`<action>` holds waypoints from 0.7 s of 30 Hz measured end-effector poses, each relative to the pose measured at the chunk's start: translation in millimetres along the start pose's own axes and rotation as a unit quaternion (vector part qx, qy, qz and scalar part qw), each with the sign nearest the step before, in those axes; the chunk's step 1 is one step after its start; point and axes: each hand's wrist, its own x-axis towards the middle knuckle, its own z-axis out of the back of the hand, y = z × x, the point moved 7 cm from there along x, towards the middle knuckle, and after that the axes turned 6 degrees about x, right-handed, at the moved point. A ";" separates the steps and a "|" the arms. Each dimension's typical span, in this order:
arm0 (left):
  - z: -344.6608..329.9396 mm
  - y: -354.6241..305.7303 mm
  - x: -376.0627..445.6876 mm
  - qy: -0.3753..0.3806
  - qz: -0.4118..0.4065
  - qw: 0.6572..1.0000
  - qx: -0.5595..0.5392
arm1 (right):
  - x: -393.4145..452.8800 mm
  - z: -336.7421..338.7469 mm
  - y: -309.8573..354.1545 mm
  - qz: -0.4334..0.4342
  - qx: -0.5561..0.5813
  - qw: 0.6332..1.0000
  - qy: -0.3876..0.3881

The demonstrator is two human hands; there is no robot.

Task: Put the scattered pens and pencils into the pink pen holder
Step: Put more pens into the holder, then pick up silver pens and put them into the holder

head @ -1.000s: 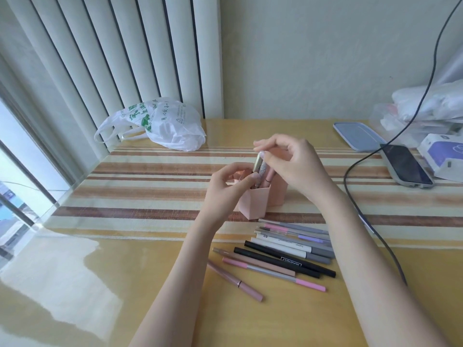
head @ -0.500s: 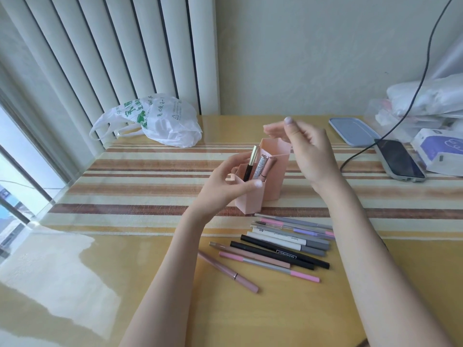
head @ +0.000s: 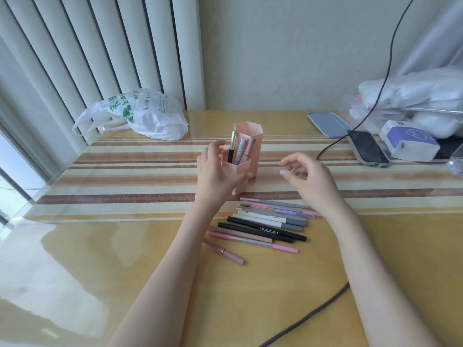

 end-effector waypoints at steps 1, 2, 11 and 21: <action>2.0 -3.6 -2.7 -0.016 -0.018 0.999 0.026 | -2.4 10.5 -4.4 0.002 -0.029 0.999 -0.046; 5.5 -8.5 -5.7 -0.039 -0.044 0.997 0.055 | -4.5 20.4 -9.3 -0.003 -0.057 0.995 -0.087; 2.6 -69.0 -36.8 -0.053 -0.282 0.947 0.143 | -11.3 11.4 -47.7 -0.089 -0.236 0.965 -0.068; -71.0 -52.8 -47.6 0.243 -0.252 0.923 0.163 | -0.8 19.6 -56.1 -0.128 -0.221 0.957 -0.141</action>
